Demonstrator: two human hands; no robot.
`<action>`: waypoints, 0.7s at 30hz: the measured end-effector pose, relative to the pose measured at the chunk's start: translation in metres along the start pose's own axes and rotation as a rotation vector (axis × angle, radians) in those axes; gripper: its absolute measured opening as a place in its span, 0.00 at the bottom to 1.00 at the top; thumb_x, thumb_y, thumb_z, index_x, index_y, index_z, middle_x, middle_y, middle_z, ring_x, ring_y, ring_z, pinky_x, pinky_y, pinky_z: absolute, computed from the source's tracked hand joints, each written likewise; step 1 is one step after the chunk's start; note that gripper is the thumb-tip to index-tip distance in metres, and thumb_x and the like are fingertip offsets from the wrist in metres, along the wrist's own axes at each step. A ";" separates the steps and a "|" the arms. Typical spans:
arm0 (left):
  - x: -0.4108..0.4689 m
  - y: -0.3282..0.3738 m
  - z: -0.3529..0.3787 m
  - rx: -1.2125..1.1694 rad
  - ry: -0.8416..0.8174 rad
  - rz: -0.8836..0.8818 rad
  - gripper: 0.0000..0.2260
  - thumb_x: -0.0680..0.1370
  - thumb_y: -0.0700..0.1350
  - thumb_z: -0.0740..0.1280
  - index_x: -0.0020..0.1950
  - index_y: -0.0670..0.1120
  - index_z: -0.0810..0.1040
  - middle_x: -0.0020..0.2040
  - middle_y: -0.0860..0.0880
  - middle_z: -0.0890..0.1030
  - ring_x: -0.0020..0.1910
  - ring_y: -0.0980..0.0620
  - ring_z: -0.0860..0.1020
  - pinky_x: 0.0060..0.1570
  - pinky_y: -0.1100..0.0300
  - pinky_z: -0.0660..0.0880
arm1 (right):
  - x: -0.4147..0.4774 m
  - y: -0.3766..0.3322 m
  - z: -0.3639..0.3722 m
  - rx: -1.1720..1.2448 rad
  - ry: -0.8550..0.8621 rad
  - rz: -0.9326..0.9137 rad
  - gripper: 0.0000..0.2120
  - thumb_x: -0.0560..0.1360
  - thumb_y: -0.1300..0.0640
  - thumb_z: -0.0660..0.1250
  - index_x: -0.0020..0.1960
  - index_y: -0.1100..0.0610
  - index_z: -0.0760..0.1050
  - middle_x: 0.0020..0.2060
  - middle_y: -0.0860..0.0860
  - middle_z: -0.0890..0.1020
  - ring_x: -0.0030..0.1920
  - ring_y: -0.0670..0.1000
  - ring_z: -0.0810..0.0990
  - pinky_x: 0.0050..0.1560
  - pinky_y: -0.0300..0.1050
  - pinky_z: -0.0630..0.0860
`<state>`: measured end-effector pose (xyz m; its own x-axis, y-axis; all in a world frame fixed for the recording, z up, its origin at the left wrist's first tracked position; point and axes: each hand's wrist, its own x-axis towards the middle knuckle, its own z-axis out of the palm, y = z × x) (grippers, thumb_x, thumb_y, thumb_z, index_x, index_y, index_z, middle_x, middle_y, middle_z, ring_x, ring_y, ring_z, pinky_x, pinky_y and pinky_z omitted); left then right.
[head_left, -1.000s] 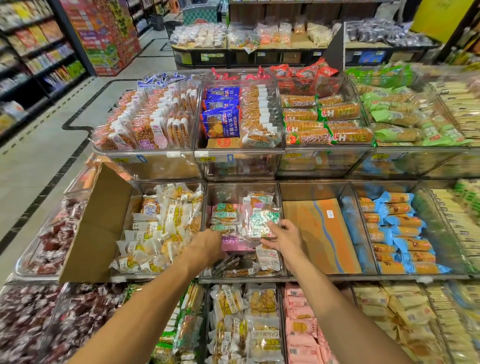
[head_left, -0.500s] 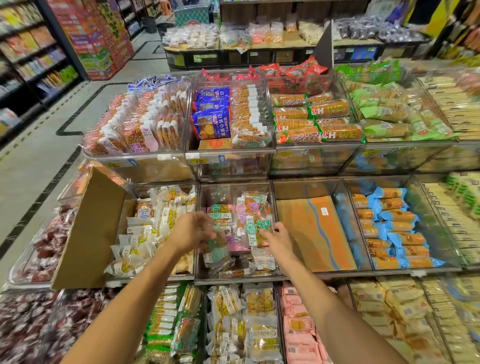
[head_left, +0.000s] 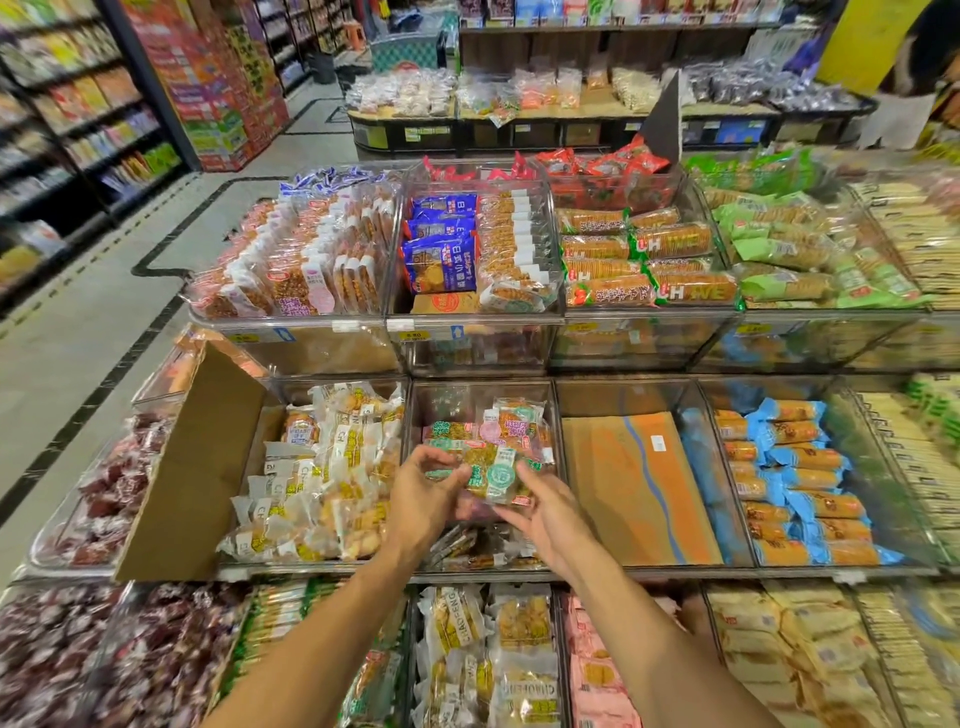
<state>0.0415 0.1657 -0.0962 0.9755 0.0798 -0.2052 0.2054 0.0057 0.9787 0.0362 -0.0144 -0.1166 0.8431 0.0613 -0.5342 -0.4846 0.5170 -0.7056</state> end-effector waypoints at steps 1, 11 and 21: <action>0.000 0.000 0.003 0.028 -0.021 0.002 0.12 0.79 0.39 0.74 0.58 0.39 0.74 0.41 0.40 0.86 0.31 0.37 0.83 0.31 0.49 0.82 | 0.001 0.000 -0.003 -0.009 0.012 -0.007 0.41 0.78 0.54 0.75 0.83 0.59 0.56 0.76 0.54 0.66 0.65 0.57 0.78 0.52 0.49 0.85; 0.024 -0.006 -0.020 -0.173 0.010 -0.316 0.14 0.88 0.43 0.56 0.62 0.34 0.75 0.48 0.40 0.87 0.29 0.50 0.81 0.23 0.64 0.74 | 0.008 -0.009 -0.007 0.031 0.007 -0.050 0.41 0.76 0.60 0.76 0.81 0.63 0.58 0.67 0.58 0.76 0.60 0.56 0.82 0.46 0.46 0.85; 0.060 -0.028 0.028 -0.494 0.253 -0.671 0.22 0.87 0.38 0.58 0.81 0.37 0.60 0.79 0.32 0.63 0.65 0.29 0.76 0.59 0.29 0.78 | 0.020 -0.024 -0.027 0.116 0.097 -0.108 0.18 0.78 0.65 0.73 0.65 0.65 0.73 0.65 0.63 0.80 0.62 0.63 0.83 0.60 0.62 0.82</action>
<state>0.0964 0.1423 -0.1362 0.6016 0.1229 -0.7893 0.6158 0.5581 0.5562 0.0581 -0.0484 -0.1229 0.8597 -0.0803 -0.5045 -0.3571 0.6118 -0.7058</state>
